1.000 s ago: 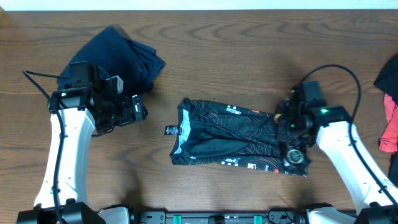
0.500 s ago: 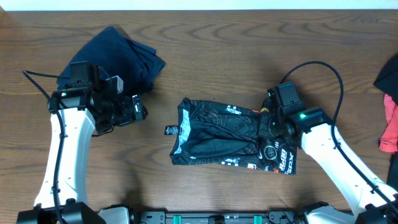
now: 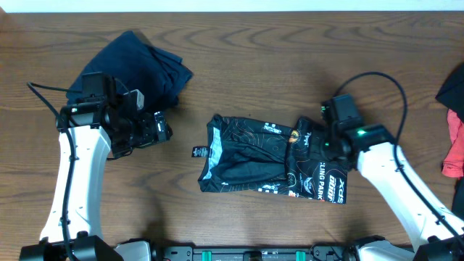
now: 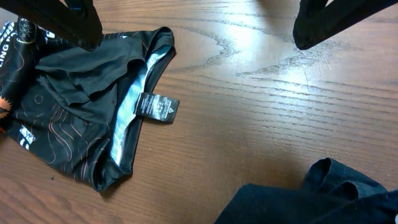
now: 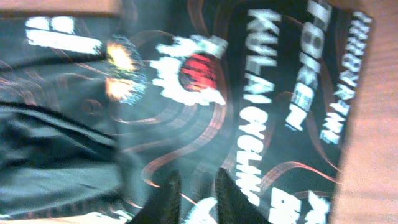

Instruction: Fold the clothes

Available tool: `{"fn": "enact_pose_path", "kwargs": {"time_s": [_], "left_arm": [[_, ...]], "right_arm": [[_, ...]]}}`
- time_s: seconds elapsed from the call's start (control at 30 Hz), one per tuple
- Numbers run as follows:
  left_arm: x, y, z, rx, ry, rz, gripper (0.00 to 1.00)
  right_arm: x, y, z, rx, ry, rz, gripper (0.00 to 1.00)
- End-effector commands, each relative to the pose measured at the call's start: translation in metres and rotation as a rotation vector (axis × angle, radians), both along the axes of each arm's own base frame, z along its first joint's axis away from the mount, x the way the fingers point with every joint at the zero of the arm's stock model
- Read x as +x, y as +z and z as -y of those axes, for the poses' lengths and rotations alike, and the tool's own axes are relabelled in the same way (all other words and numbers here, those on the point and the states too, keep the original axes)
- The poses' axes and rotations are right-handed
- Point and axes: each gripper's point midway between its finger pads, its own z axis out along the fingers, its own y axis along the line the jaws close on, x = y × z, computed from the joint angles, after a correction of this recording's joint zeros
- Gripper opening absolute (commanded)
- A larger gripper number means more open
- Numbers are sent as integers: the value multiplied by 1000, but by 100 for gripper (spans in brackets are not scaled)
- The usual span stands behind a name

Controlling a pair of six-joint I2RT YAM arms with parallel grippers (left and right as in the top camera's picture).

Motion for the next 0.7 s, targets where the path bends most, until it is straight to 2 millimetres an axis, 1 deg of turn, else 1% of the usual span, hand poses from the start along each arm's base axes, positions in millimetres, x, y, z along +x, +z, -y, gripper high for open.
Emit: {"fn": "enact_pose_path", "kwargs": {"time_s": [0.0, 0.1, 0.17, 0.23, 0.27, 0.33, 0.43, 0.5, 0.57, 0.6, 0.67], "left_arm": [[3, 7, 1, 5, -22, 27, 100], [3, 7, 1, 5, -22, 28, 100], [3, 7, 1, 5, -22, 29, 99], [3, 7, 1, 5, -22, 28, 99], [3, 7, 1, 5, -22, 28, 99], [2, 7, 1, 4, -22, 23, 99], [-1, 6, 1, 3, -22, 13, 100], [-1, 6, 1, 3, -22, 13, 100], [-1, 6, 1, 3, -22, 13, 99], [-1, 6, 1, 3, -22, 13, 99], [-1, 6, 1, 3, -22, 13, 99]], "right_arm": [[-10, 0, 1, 44, 111, -24, 17], [-21, -8, -19, 131, 190, -50, 20], [-25, -18, -36, 179, 238, -36, 21], [-31, -33, -51, 210, 251, -26, 22], [-35, -39, -54, 215, 247, -30, 22], [-50, -56, -60, 218, 236, -67, 21], [-73, -68, -61, 208, 262, -130, 19], [-83, -68, -59, 194, 295, -162, 18], [-83, -61, -59, 193, 311, -154, 18], [-79, -52, -60, 197, 331, -126, 18], [-63, -29, -64, 205, 373, -32, 20]]}}
